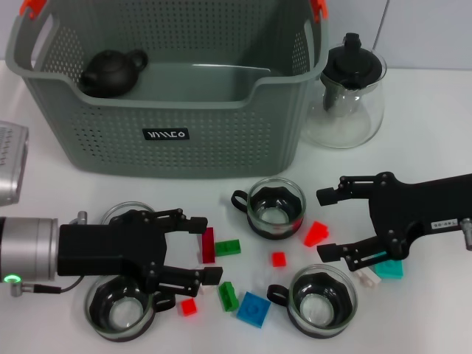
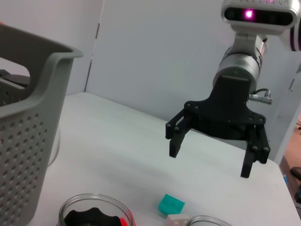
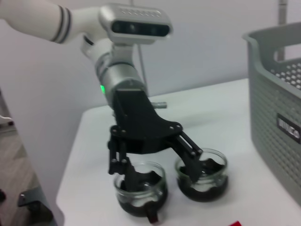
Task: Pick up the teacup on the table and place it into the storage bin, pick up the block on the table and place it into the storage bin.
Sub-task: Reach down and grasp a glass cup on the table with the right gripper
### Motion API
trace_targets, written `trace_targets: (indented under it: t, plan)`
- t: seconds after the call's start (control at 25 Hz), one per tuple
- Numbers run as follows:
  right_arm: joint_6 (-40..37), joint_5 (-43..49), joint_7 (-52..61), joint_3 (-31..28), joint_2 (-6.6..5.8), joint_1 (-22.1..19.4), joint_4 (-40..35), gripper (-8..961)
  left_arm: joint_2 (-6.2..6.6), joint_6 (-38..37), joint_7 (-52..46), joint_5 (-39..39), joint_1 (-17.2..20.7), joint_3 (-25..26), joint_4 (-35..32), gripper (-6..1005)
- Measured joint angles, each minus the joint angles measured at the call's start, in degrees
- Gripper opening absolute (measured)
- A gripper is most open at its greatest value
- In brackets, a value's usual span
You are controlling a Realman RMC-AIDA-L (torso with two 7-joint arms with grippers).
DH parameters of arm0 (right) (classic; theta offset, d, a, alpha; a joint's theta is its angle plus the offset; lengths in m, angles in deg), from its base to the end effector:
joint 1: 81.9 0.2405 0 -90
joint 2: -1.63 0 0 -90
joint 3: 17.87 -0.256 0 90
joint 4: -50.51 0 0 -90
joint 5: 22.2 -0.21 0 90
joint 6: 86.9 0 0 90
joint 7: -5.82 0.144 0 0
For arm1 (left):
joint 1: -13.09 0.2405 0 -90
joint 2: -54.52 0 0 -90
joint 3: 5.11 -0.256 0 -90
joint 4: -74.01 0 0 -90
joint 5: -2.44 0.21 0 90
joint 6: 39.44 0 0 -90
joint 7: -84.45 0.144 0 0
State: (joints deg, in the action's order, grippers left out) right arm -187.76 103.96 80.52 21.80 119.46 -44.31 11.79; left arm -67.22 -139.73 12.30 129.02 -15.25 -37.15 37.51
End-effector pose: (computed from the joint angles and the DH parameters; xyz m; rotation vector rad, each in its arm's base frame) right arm 0.2302 0.3278 -0.0009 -3.0681 0.2973 0.5594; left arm -0.2722 0.2816 -0.0198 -2.9055 -0.5884 -0.7342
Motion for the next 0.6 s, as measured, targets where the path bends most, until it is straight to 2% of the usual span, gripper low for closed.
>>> trace_targets:
  t: [0.24, 0.6]
  plan:
    - [2.1, 0.1, -1.7, 0.2, 1.10, -0.6, 0.1, 942, -0.74, 1.5, -0.8, -0.1, -0.3, -0.1, 0.2, 919]
    - [2.4, 0.1, 0.6, 0.0, 1.09, -0.3, -0.1, 936, -0.87, 3.9, -4.0, 0.0, -1.0, -0.1, 0.3, 918]
